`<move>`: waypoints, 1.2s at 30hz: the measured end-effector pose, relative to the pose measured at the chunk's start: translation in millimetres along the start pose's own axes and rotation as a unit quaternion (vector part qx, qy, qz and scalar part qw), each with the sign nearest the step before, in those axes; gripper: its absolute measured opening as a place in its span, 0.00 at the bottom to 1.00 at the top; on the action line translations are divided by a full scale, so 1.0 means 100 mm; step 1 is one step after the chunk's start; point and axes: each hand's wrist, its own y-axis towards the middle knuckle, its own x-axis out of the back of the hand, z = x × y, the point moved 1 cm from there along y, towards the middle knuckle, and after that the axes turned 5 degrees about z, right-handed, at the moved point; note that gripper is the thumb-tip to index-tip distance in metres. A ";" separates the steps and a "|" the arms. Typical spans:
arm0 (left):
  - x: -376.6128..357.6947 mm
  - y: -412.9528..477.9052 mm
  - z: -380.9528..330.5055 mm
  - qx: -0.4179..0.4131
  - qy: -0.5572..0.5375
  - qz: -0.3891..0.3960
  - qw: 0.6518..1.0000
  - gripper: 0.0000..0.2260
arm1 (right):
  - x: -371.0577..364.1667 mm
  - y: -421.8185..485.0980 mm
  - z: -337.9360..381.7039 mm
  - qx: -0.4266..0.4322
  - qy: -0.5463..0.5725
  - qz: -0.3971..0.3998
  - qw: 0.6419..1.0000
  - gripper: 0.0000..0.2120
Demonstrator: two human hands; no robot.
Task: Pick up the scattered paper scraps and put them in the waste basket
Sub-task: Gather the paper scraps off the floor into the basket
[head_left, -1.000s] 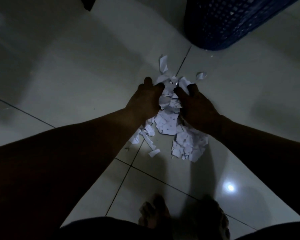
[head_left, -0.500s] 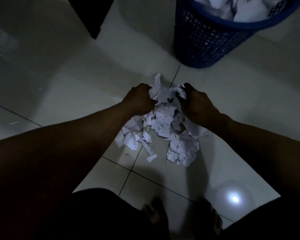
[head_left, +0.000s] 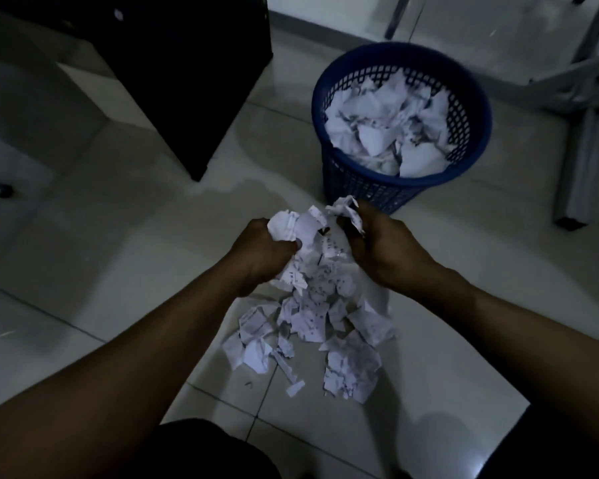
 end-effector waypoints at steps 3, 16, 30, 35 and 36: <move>0.03 -0.02 -0.10 -0.005 -0.057 0.000 0.998 0.15 | 0.16 0.05 0.08 0.020 0.005 -0.025 0.999 0.12; 0.00 -0.15 -0.49 -0.045 -0.183 -0.031 0.982 0.06 | 1.09 0.82 0.33 0.041 0.003 -0.200 0.979 0.17; -0.13 0.11 -1.19 -0.103 -0.220 -0.110 0.964 0.15 | 1.19 1.04 -0.10 -0.013 -0.133 -0.115 0.984 0.28; -0.21 0.22 -1.52 -0.101 -0.165 -0.114 0.975 0.17 | 1.25 0.92 -0.19 -0.037 -0.125 -0.154 0.980 0.35; -0.23 0.25 -1.58 -0.099 -0.151 -0.109 0.977 0.16 | 1.24 0.89 -0.19 -0.029 -0.112 -0.177 0.977 0.35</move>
